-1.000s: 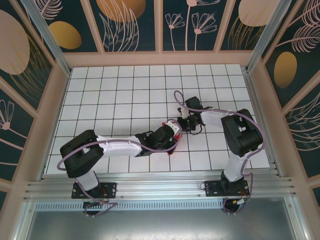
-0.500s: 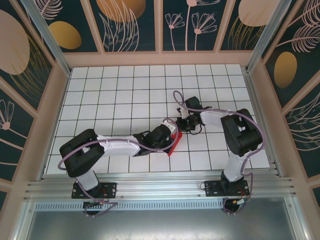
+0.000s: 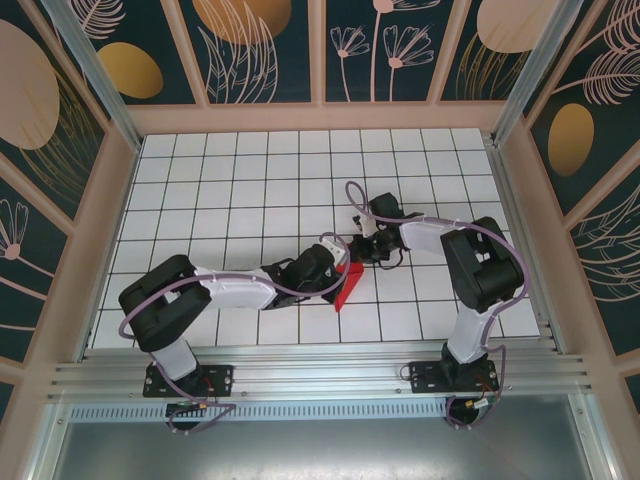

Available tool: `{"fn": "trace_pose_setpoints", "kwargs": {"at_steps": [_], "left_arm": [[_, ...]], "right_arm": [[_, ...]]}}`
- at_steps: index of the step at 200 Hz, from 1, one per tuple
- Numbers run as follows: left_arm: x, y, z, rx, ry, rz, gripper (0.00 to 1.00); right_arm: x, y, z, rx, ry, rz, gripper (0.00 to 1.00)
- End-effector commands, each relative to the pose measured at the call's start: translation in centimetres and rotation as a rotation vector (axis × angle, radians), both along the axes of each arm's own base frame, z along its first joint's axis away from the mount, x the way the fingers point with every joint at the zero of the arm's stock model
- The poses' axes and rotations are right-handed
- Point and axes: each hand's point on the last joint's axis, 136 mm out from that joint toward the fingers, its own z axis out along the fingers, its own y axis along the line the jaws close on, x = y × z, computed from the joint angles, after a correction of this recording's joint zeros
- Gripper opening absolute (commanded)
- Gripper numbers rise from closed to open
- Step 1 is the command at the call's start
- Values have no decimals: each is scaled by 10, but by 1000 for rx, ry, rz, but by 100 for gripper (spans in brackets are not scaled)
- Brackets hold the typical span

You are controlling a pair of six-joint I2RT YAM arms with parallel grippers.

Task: Fold a paper plane with a square sheet of paper (pick it up from the middle)
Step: Third fold the triangle at the center of the table.

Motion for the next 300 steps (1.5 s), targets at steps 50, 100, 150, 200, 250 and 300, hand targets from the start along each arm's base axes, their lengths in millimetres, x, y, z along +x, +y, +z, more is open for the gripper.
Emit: {"fn": "trace_pose_setpoints", "kwargs": {"at_steps": [50, 100, 150, 200, 250, 300], "left_arm": [[1, 6, -16, 1, 27, 23, 0], [2, 12, -19, 12, 18, 39, 0], [6, 11, -15, -15, 25, 27, 0], [7, 9, -21, -11, 44, 10, 0], [4, 13, -27, -25, 66, 31, 0], [6, 12, -29, -19, 58, 27, 0]], "right_arm": [[-11, 1, -12, -30, 58, 17, 11], [-13, 1, -14, -29, 64, 16, 11], [-13, 1, -14, -29, 63, 19, 11], [-14, 1, -15, -30, 69, 14, 11], [-14, 2, -15, -29, 70, 15, 11], [-14, 3, -14, -19, 71, 14, 11]]}}
